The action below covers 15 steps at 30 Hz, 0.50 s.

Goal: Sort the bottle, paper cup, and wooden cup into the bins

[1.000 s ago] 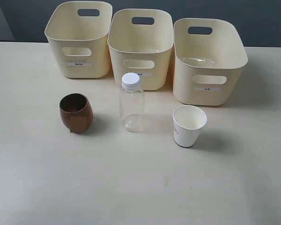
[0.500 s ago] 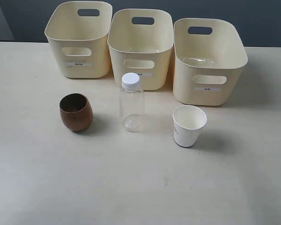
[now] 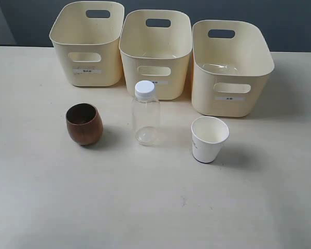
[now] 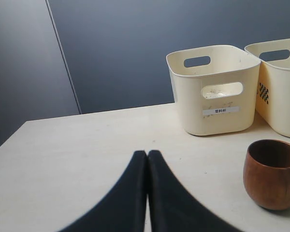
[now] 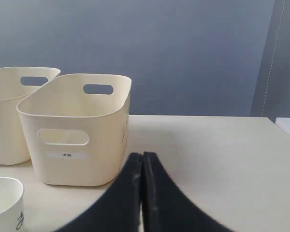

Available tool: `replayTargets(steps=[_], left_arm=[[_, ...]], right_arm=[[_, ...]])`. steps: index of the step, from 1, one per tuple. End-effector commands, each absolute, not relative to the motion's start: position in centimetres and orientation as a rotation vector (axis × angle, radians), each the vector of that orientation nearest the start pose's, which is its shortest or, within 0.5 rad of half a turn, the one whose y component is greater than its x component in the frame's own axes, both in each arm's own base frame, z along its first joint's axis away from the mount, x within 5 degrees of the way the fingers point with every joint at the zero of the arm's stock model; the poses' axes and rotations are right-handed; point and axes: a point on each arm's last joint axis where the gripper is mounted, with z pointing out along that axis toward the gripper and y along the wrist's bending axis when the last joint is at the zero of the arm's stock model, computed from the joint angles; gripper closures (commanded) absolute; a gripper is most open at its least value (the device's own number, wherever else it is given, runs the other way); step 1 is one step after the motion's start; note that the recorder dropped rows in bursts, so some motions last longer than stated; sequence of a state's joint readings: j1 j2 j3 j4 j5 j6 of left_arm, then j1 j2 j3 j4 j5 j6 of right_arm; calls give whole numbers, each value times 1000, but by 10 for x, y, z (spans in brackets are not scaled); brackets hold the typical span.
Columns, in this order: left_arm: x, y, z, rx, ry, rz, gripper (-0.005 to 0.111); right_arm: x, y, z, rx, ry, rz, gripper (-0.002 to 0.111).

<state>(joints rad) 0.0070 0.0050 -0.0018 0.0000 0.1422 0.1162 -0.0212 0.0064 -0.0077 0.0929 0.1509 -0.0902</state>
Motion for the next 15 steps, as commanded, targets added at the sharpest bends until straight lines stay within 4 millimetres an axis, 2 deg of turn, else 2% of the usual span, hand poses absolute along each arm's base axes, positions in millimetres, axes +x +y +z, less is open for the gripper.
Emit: replayTargets(steps=[1, 4, 15], left_arm=[[56, 0, 201, 87, 1617, 94, 107], [56, 0, 201, 87, 1617, 94, 107], [56, 0, 201, 87, 1617, 94, 107]], right_arm=[[56, 0, 205, 42, 1576, 18, 109], [56, 0, 207, 139, 1545, 125, 109], [56, -1, 209, 148, 1522, 129, 109]])
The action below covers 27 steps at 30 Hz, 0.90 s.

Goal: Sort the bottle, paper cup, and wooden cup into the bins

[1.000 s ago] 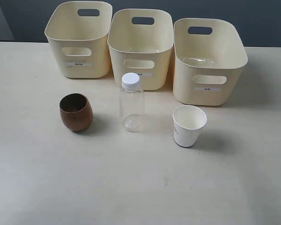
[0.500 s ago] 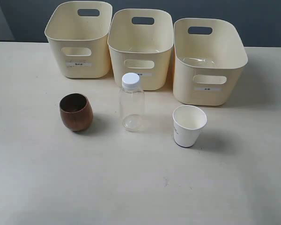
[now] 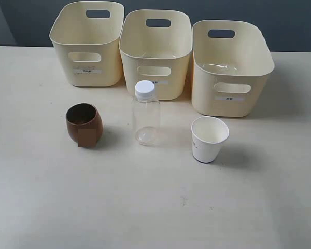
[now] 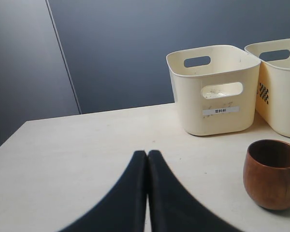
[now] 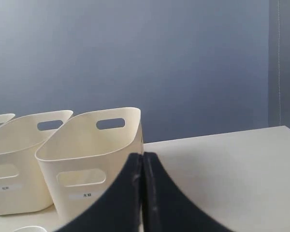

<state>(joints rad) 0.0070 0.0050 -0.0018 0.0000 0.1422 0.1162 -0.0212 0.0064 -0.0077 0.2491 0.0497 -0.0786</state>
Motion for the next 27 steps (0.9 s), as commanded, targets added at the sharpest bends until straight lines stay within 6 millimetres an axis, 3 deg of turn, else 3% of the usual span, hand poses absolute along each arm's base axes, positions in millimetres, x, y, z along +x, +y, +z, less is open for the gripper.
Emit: replayTargets(steps=[1, 13, 20, 22, 27], left_arm=[[56, 0, 201, 87, 1617, 94, 107], [56, 0, 201, 87, 1617, 94, 107], [56, 0, 201, 87, 1617, 94, 107], [56, 0, 201, 87, 1617, 94, 107], [56, 0, 201, 87, 1617, 94, 107]], right_arm=[[56, -1, 210, 149, 1514, 128, 109], [56, 0, 210, 259, 1505, 254, 109], [55, -4, 218, 315, 1401, 274, 109], [52, -6, 234, 330, 1305, 279, 109], [44, -4, 307, 286, 1197, 294, 109]])
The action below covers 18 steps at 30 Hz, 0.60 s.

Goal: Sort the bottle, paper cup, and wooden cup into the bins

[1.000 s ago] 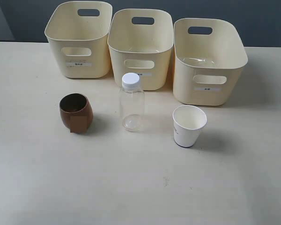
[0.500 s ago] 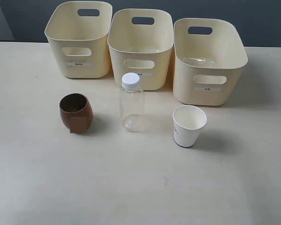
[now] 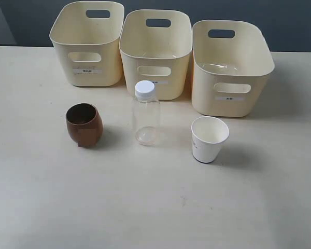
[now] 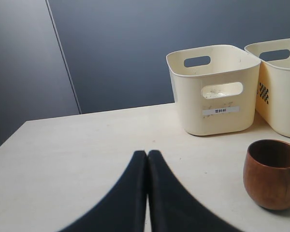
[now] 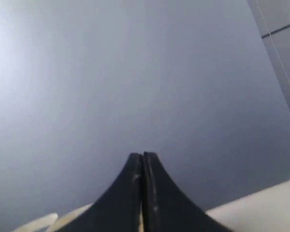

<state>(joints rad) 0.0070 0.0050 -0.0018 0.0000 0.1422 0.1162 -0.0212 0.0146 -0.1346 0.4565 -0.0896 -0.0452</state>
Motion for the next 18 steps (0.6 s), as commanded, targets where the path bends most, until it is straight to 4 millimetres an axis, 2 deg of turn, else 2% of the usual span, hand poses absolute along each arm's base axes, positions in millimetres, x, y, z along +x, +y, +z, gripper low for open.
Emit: replayTargets(steps=[1, 3, 5, 8, 10, 14, 18], left_arm=[[56, 0, 201, 87, 1617, 94, 107], [56, 0, 201, 87, 1617, 94, 107], [56, 0, 201, 87, 1617, 94, 107], [56, 0, 201, 87, 1617, 94, 107], [56, 0, 201, 87, 1617, 94, 107], [56, 0, 201, 87, 1617, 94, 107], [56, 0, 201, 87, 1617, 94, 107]], right_arm=[[45, -4, 314, 274, 1195, 281, 109], [55, -2, 347, 212, 1245, 229, 109], [71, 0, 368, 150, 1336, 171, 109], [92, 2, 388, 67, 1437, 117, 109], [114, 10, 403, -69, 1538, 81, 109], [151, 35, 419, -388, 1681, 83, 109], [175, 59, 425, -579, 1740, 162, 109]])
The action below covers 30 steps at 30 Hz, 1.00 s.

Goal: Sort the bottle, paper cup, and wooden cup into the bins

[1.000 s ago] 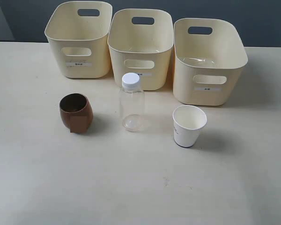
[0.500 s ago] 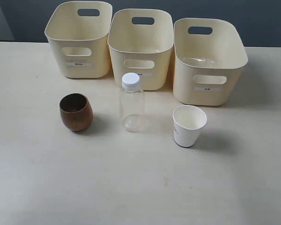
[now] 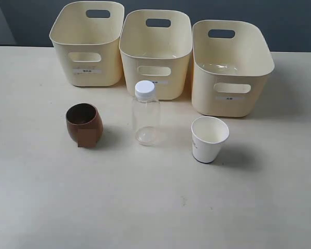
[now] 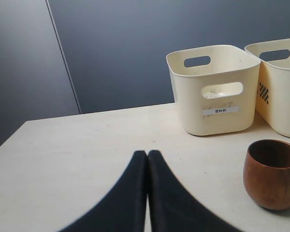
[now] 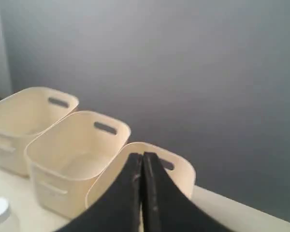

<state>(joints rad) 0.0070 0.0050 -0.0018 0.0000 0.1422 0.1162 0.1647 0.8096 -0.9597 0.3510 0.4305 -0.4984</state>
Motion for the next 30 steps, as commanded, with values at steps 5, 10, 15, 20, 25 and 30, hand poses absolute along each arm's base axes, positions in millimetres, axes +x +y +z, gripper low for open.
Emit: replayTargets(steps=[5, 10, 15, 20, 25, 30], left_arm=[[56, 0, 201, 87, 1617, 94, 107], [56, 0, 201, 87, 1617, 94, 107], [56, 0, 201, 87, 1617, 94, 107], [56, 0, 201, 87, 1617, 94, 107], [56, 0, 201, 87, 1617, 94, 107], [56, 0, 201, 87, 1617, 94, 107]], right_arm=[[202, 84, 422, -805, 1828, 199, 109], [225, 105, 408, -1017, 1974, 270, 109], [243, 121, 396, -1100, 2025, 311, 109], [260, 143, 373, -1195, 2073, 349, 109], [274, 165, 350, -1275, 2069, 354, 109], [285, 183, 330, -1311, 2068, 349, 109]])
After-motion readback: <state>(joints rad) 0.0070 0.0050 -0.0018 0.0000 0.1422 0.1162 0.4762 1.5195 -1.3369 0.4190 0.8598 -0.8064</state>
